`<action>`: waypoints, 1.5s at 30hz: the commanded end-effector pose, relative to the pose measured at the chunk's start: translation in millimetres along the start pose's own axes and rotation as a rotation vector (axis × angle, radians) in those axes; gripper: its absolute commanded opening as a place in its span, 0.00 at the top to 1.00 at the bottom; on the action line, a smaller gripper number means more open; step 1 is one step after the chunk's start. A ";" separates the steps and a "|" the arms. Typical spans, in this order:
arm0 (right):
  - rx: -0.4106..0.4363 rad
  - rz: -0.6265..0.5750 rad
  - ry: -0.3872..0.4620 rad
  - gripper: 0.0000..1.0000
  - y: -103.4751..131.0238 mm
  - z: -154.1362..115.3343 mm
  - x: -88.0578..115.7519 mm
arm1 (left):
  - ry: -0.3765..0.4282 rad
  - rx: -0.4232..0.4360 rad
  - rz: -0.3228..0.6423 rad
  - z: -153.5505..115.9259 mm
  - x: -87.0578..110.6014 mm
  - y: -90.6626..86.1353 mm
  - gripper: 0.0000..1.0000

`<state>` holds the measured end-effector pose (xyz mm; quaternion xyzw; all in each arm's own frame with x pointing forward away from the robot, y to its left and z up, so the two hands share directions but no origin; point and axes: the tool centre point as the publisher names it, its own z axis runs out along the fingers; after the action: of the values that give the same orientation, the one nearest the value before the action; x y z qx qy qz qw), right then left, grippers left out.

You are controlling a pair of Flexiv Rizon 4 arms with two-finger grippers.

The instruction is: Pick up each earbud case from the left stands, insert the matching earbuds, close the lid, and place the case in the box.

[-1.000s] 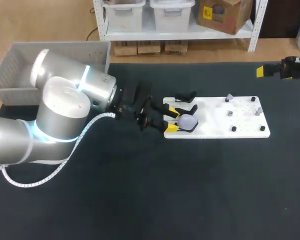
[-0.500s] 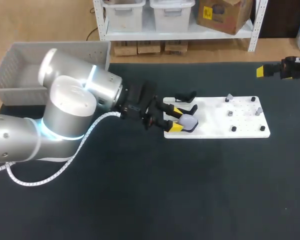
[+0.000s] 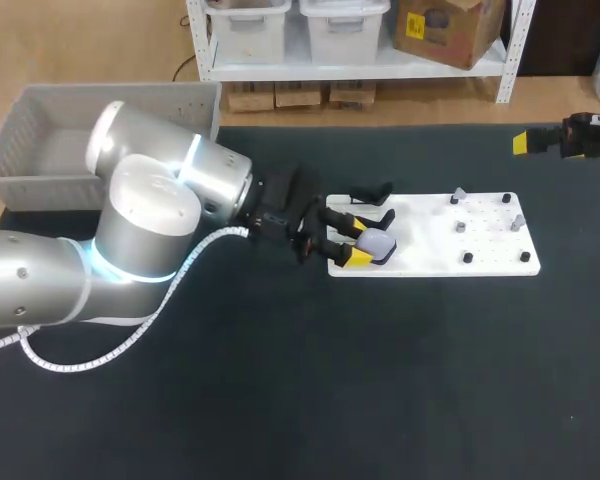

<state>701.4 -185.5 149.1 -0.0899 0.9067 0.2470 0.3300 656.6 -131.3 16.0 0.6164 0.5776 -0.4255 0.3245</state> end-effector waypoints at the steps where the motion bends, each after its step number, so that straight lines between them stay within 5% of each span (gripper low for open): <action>1: 0.002 0.000 0.000 0.00 0.3 -0.7 0.2 | 0.002 0.005 -0.001 2.2 0.3 1.9 0.56; 4: 0.002 0.000 0.000 0.00 0.3 -0.7 0.2 | 0.002 0.004 -0.002 2.6 0.7 1.7 0.61; 8: 0.002 0.000 0.000 0.00 0.3 -0.7 0.2 | 0.002 0.004 0.001 3.7 0.5 0.6 1.00; 17: 0.002 0.000 0.000 0.00 0.3 -0.7 0.2 | -0.038 -0.041 0.048 -20.2 -20.1 -10.2 1.00; 31: 0.002 0.000 0.000 0.00 0.3 -0.7 0.2 | -0.328 -0.019 0.018 -51.2 -66.8 -26.5 1.00; 45: 0.002 0.000 0.000 0.00 0.3 -0.7 0.2 | -0.373 -0.019 0.051 -43.9 -83.8 -33.2 1.00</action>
<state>701.4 -185.5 149.1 -0.0899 0.9066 0.2470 0.3300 635.0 -122.5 114.2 0.5413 0.4953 -0.5199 0.4374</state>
